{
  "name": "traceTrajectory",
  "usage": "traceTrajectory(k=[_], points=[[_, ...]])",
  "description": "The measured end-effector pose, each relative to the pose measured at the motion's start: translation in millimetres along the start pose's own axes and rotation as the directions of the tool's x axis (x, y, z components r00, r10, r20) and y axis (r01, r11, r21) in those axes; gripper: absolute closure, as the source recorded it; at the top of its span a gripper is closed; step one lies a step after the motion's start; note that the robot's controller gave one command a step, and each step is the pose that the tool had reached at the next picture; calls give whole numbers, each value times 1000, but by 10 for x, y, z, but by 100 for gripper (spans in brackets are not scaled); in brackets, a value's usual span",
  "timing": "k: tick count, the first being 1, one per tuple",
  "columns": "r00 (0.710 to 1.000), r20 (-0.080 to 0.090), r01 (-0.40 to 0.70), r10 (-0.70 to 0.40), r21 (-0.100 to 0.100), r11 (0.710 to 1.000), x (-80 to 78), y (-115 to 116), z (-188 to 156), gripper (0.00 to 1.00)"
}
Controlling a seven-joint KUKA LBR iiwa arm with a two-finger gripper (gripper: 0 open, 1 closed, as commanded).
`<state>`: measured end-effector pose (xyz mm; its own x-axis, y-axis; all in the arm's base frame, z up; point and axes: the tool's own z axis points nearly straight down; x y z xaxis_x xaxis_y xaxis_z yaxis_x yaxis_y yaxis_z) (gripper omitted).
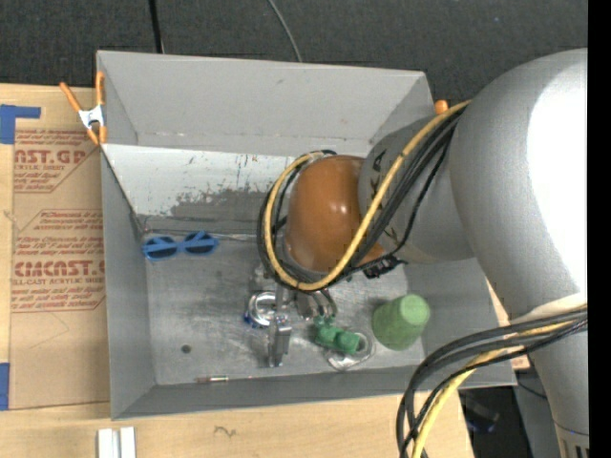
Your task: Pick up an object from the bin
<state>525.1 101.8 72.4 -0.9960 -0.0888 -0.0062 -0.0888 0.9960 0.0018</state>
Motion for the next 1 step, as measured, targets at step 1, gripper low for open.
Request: traceTrajectory(k=[1], points=[[1000, 1, 0, 0, -1, 1000, -1, 3, 2, 100]])
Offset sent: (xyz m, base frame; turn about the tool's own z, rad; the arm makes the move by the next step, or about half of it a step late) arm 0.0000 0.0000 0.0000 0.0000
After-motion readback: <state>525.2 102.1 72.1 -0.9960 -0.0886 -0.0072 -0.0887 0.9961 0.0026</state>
